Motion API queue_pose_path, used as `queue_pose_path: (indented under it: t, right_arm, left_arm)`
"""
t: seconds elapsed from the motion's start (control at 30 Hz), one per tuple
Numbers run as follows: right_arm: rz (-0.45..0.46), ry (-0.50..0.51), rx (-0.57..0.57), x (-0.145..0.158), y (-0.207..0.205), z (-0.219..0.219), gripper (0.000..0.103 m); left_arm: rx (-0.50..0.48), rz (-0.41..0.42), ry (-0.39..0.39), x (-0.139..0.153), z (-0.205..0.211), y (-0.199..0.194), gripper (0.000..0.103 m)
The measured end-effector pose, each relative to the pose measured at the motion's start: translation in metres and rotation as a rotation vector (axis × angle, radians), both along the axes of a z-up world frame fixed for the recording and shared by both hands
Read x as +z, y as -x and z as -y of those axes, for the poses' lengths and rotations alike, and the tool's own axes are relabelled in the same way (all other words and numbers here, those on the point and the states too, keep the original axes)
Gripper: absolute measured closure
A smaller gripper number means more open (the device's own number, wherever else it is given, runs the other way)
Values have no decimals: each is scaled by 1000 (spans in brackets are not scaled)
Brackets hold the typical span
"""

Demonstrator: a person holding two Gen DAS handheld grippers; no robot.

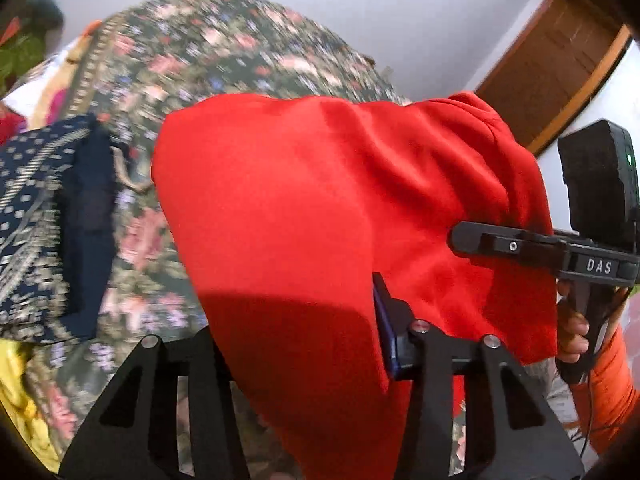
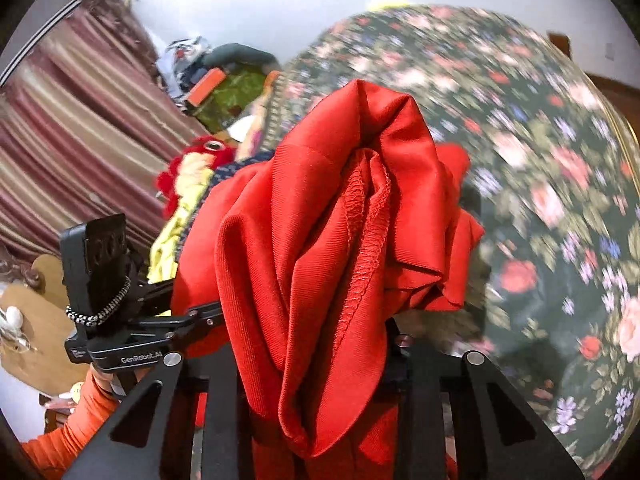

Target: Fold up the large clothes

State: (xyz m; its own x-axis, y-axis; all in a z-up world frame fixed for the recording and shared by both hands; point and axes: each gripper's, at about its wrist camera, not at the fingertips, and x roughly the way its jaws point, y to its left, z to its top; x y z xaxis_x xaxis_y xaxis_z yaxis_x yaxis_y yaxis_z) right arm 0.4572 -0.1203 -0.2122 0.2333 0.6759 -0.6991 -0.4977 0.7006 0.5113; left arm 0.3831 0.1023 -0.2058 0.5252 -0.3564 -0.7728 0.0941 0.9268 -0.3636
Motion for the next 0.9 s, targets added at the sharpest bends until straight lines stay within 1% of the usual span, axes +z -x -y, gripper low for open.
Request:
queue_pose_path:
  t: [0.07, 0.13, 0.3, 0.37, 0.47, 0.57, 0.63, 0.67, 0.8, 0.87, 0.9]
  right_arm:
    - [29, -16, 15, 16, 3, -16, 75]
    - [51, -38, 29, 31, 6, -33, 75]
    - [111, -90, 66, 68, 7, -98, 75]
    - [122, -104, 76, 77, 5, -123, 75]
    - [113, -130, 92, 81, -2, -164, 75]
    - [92, -151, 107, 78, -12, -205, 75]
    - [73, -150, 122, 68, -22, -237, 75]
    - [67, -149, 125, 64, -25, -245, 75]
    - [-8, -139, 119, 29, -48, -292, 75]
    - [-53, -133, 113, 8, -57, -308, 75]
    - [-73, -123, 112, -4, -62, -317, 75]
  left_arm:
    - [29, 35, 10, 17, -23, 7, 57]
    - [56, 76, 2, 36, -45, 15, 57]
    - [116, 154, -41, 76, -104, 25, 57]
    - [141, 167, -48, 85, -126, 26, 57]
    - [185, 176, -44, 93, -168, 27, 57]
    - [218, 170, -46, 94, -206, 22, 57]
    - [235, 156, -57, 90, -227, 21, 57]
    - [247, 142, -62, 85, -241, 18, 57]
    - [281, 76, -56, 59, -281, 4, 57]
    - [299, 33, -36, 41, -303, -7, 57]
    - [312, 3, -23, 28, -315, -15, 57]
